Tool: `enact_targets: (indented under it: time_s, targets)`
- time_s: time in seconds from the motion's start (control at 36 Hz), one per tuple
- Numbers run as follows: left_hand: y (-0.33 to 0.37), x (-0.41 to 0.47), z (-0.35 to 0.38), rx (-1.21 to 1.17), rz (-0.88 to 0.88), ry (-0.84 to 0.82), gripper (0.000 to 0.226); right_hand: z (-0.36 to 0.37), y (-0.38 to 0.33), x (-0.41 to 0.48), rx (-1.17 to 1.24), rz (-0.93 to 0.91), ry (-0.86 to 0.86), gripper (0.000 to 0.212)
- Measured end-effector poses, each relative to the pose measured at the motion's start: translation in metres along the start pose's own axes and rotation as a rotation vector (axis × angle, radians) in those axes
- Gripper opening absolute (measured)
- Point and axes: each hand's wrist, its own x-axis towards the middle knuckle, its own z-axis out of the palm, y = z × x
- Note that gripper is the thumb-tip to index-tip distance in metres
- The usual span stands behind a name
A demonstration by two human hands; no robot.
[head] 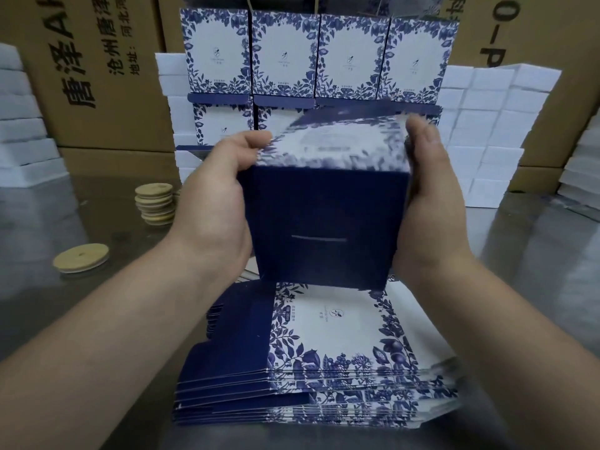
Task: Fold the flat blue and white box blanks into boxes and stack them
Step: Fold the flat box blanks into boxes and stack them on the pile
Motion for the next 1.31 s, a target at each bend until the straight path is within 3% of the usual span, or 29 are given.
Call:
enact_targets:
  time_s: [0.06, 0.14, 0.19, 0.28, 0.39, 0.5, 0.56, 0.72, 0.86, 1.11, 1.31]
  targets:
    - [-0.002, -0.001, 0.0, -0.007, 0.038, -0.042, 0.025, -0.003, -0.002, 0.002, 0.267, 0.19, 0.025, 0.076]
    - [-0.006, -0.001, -0.001, 0.031, 0.037, -0.081, 0.034, -0.006, 0.001, 0.004, 0.487, 0.316, -0.005, 0.059]
    - [-0.005, -0.001, -0.003, 0.058, 0.023, -0.082, 0.039, -0.009, 0.0, 0.005, 0.447, 0.267, -0.051, 0.054]
    - [0.001, 0.0, -0.003, 0.061, 0.017, -0.097, 0.05, -0.013, -0.003, 0.006, 0.32, 0.11, -0.155, 0.068]
    - [0.003, 0.002, -0.004, 0.056, 0.005, -0.068, 0.04, -0.014, -0.003, 0.002, 0.218, -0.028, -0.23, 0.08]
    - [-0.006, 0.001, -0.007, 0.238, -0.011, -0.068, 0.038, -0.012, 0.002, 0.0, 0.147, -0.014, -0.26, 0.087]
    - [-0.007, 0.001, -0.007, 0.226, -0.054, -0.062, 0.049, -0.014, 0.003, 0.001, 0.122, -0.021, -0.281, 0.088]
    - [-0.008, 0.003, -0.007, 0.196, -0.021, -0.048, 0.049, -0.015, 0.005, 0.002, 0.021, -0.06, -0.327, 0.089]
    - [-0.009, 0.002, -0.007, 0.249, 0.038, -0.079, 0.047, -0.012, 0.005, 0.001, 0.013, -0.068, -0.262, 0.096]
    - [-0.014, -0.006, -0.009, 0.594, 0.3, -0.124, 0.04, -0.01, 0.008, -0.001, -0.073, -0.133, -0.09, 0.062]
    - [-0.016, -0.002, -0.009, 0.574, 0.233, 0.028, 0.019, -0.006, 0.014, -0.002, -0.091, -0.085, -0.058, 0.04]
